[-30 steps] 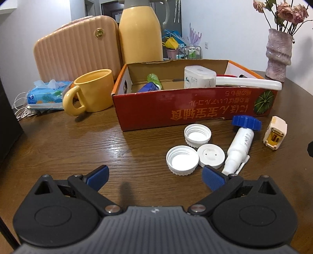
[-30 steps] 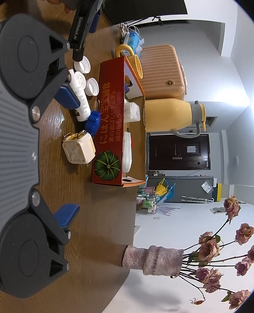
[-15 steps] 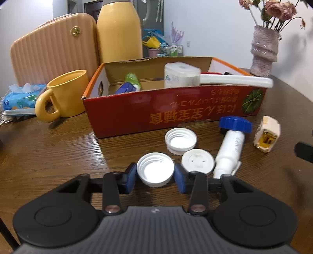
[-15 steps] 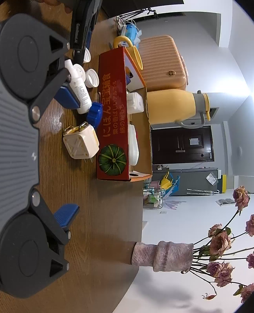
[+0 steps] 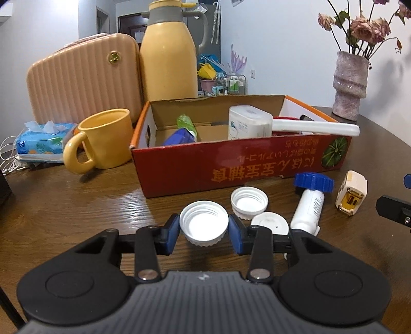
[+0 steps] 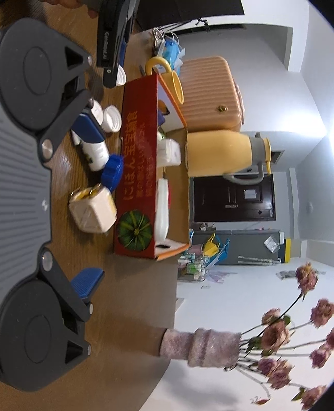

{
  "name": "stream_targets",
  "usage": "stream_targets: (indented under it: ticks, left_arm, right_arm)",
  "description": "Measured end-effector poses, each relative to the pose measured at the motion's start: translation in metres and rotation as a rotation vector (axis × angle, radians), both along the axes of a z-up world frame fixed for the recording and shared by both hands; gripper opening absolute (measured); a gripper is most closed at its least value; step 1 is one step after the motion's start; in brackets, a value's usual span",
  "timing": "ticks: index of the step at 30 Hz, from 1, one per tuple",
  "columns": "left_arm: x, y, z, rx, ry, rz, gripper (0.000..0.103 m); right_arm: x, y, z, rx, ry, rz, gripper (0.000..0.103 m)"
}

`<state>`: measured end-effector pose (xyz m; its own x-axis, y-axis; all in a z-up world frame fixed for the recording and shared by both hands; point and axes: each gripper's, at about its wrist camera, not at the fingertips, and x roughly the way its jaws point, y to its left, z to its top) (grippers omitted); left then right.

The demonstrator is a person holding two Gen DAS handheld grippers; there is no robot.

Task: Organize rigid objects
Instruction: 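Lift the large white cap with the left gripper while the right gripper grasps a small white cap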

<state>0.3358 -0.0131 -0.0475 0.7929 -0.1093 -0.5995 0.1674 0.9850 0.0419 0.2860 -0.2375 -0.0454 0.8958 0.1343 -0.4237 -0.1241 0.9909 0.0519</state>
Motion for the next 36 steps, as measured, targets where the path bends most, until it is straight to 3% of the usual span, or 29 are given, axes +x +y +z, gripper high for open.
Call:
stream_targets:
  ticks: [12,18,24,26,30,36]
  left_arm:
    - [0.0,0.031,0.009,-0.005,-0.029,0.072,0.041]
    - [-0.002,0.045,0.013,-0.014,-0.041,0.092,0.041]
    - [-0.005,0.056,0.018,-0.027,-0.053,0.108,0.041]
    - [-0.007,0.058,0.02,-0.03,-0.059,0.11,0.041]
    - [-0.009,0.059,0.021,-0.026,-0.056,0.11,0.041]
    - [-0.014,0.061,0.023,-0.039,-0.055,0.094,0.041]
  right_arm:
    - [0.023,0.066,0.013,-0.099,0.029,0.132,0.103]
    - [0.039,0.095,0.01,-0.144,0.085,0.204,0.096]
    - [0.058,0.121,0.012,-0.216,0.178,0.303,0.073]
    - [0.066,0.129,0.011,-0.232,0.225,0.334,0.07]
    - [0.079,0.138,0.005,-0.232,0.311,0.345,0.055]
    - [0.089,0.14,-0.001,-0.214,0.367,0.321,0.051]
